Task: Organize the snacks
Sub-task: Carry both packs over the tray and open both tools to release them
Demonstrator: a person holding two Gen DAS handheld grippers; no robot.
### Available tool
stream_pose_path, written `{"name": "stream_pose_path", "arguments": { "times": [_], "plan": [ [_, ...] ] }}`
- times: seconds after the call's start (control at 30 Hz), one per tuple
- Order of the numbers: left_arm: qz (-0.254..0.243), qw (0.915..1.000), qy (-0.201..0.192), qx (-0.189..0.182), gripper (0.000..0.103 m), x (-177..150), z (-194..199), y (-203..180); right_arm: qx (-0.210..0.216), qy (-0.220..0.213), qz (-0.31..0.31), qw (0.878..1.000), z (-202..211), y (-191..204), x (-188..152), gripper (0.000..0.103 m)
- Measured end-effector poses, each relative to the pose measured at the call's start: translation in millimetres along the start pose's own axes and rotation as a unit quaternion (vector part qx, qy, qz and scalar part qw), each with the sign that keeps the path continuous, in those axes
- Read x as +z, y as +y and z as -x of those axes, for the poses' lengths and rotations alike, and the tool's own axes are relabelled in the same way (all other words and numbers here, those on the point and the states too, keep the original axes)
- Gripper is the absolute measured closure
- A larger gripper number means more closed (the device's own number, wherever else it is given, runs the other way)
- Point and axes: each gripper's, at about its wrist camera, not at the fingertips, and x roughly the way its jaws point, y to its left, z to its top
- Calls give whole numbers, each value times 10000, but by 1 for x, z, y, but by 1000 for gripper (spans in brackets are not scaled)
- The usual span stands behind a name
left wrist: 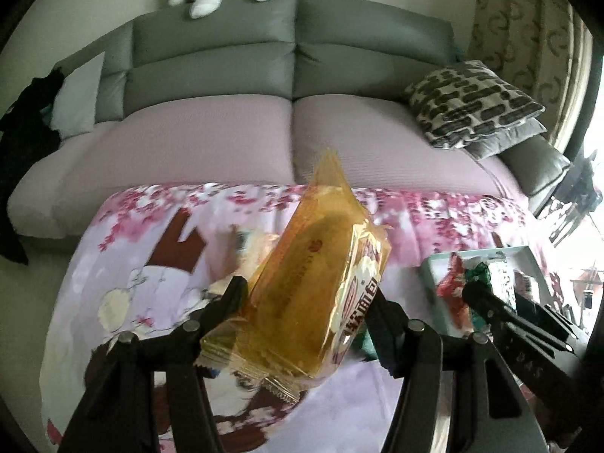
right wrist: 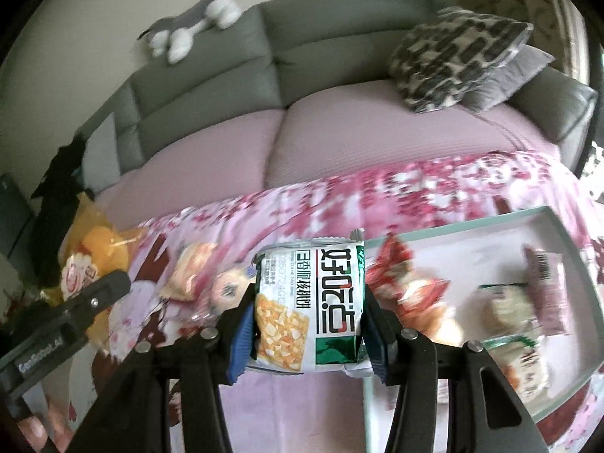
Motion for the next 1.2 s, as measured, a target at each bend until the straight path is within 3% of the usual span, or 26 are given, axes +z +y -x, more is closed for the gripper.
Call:
{"name": "stream_pose_path", "arguments": {
  "times": [0.2, 0.43, 0.77, 1.2],
  "plan": [
    [-304, 9993, 39, -202, 41, 8, -9, -46, -515, -255, -301, 9979, 13, -44, 13, 50],
    [-576, 9968, 137, -533, 41, 9, -21, -96, -801, -302, -786, 9932, 19, -96, 21, 50],
    [-1182, 9878, 533, -861, 41, -2, -58, -182, -1124, -96, -1536, 9817, 21, -167, 18, 50],
    [-1397, 9800, 837, -1141, 41, -13, -91, -231, -1334, 233, -1666, 9767, 4, -194, 11, 50]
  ]
}}
